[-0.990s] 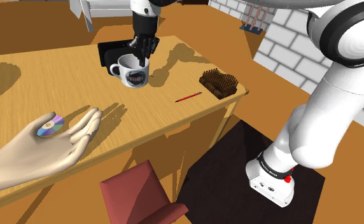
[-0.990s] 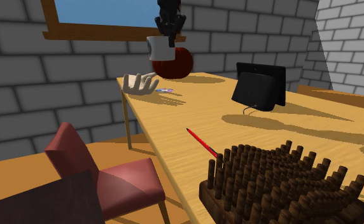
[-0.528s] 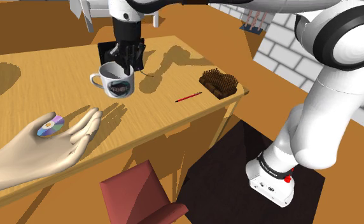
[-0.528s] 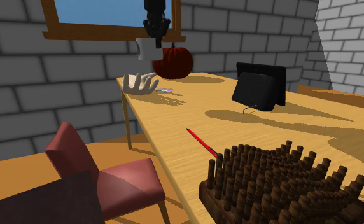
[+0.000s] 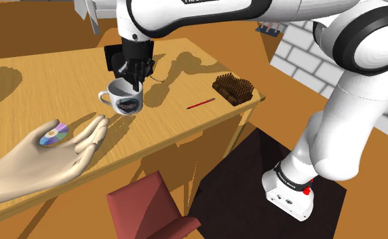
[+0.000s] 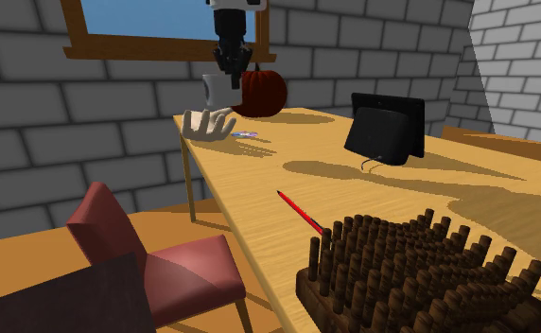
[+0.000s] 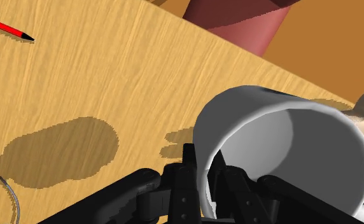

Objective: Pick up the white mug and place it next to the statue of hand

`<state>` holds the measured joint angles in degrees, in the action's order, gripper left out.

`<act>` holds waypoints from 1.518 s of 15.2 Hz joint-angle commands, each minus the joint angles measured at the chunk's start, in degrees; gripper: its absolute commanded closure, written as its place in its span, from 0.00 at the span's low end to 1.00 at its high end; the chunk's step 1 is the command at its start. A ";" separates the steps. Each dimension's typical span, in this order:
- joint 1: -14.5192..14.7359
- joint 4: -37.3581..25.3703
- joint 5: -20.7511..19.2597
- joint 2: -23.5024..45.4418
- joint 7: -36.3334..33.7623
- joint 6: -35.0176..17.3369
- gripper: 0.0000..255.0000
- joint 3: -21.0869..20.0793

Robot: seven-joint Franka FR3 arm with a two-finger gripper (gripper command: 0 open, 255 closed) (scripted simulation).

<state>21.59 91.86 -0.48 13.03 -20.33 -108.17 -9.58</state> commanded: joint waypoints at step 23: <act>0.09 12.53 -0.79 4.47 -0.11 -16.98 1.00 0.35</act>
<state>21.63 103.87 -1.24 17.15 -20.48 -124.53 -9.18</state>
